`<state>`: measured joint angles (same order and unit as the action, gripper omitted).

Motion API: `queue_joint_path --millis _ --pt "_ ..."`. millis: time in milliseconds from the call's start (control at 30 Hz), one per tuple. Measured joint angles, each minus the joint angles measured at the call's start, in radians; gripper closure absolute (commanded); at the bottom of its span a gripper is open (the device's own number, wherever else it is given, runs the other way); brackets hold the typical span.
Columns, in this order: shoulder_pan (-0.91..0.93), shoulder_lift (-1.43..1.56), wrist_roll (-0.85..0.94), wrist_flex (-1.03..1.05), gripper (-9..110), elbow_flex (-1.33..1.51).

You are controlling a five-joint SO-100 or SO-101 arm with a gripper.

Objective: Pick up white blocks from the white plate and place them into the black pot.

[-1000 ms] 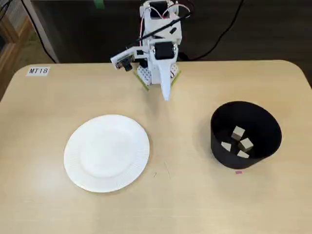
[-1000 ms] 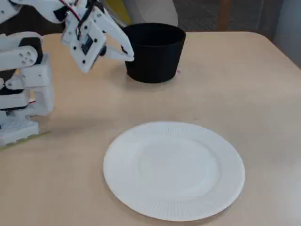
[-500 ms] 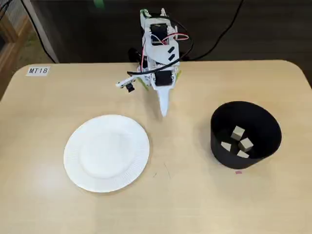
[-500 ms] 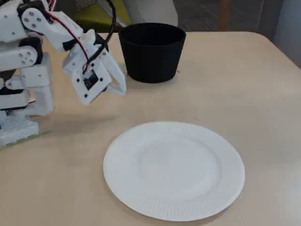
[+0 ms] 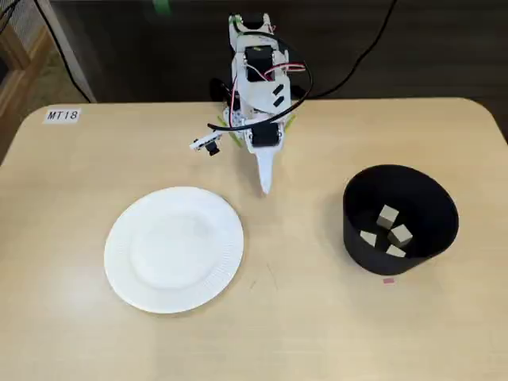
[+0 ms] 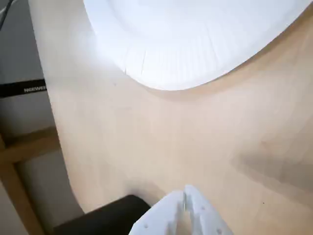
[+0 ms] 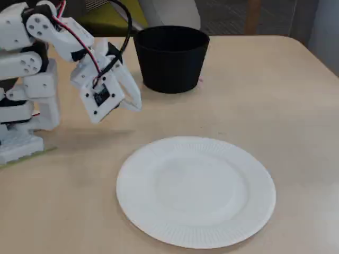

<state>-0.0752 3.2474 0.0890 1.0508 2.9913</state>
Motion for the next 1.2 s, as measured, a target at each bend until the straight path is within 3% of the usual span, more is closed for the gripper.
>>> queue_joint_path --millis 1200 --pt "0.0 0.0 0.0 0.0 104 0.0"
